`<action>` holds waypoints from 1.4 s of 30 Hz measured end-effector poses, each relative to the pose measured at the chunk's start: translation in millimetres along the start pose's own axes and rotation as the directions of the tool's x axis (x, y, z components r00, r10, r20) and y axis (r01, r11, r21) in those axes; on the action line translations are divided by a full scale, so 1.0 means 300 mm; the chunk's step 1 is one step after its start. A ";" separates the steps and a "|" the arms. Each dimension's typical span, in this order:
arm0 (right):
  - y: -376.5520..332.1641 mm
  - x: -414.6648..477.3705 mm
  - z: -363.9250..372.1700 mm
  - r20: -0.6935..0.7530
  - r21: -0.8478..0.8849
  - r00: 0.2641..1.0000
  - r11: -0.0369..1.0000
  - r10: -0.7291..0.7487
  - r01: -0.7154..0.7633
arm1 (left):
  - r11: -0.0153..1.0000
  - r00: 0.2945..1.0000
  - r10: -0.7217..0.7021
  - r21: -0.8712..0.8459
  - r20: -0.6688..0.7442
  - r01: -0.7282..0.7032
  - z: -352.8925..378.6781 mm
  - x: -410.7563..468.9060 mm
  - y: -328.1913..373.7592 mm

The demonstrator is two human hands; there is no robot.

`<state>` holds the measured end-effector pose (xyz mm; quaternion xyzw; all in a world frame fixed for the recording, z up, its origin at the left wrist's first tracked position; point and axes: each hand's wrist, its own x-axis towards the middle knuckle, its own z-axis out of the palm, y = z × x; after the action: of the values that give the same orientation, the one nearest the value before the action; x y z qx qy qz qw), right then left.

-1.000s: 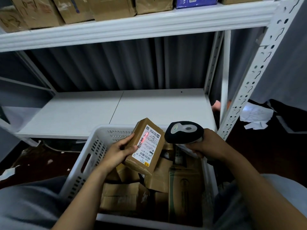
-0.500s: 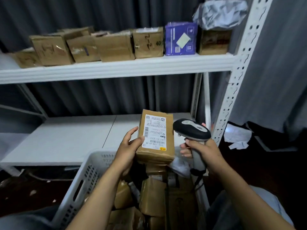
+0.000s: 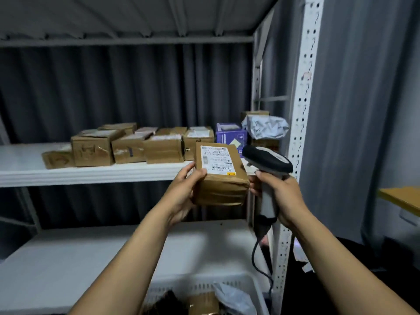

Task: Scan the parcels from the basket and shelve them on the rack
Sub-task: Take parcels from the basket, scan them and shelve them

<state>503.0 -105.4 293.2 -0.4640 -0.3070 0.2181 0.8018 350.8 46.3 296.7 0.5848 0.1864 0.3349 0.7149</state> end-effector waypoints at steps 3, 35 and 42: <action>-0.097 0.061 0.058 0.007 -0.047 0.998 0.997 -0.059 0.060 | 0.998 1.000 0.022 0.062 0.004 -0.022 0.038 0.034 0.102; -0.274 0.546 0.086 -0.076 -0.394 0.993 0.918 -0.089 0.053 | 0.382 0.835 0.548 0.875 0.044 -0.297 0.258 0.484 0.236; -0.319 0.567 0.009 -0.161 -0.579 0.963 0.811 -0.215 0.084 | 0.114 0.823 0.559 0.974 0.101 -0.197 0.261 0.603 0.257</action>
<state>629.2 -41.2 427.6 -0.6767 -0.3036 0.0005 0.6708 509.9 123.8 412.7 0.8651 0.2962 0.4016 0.0505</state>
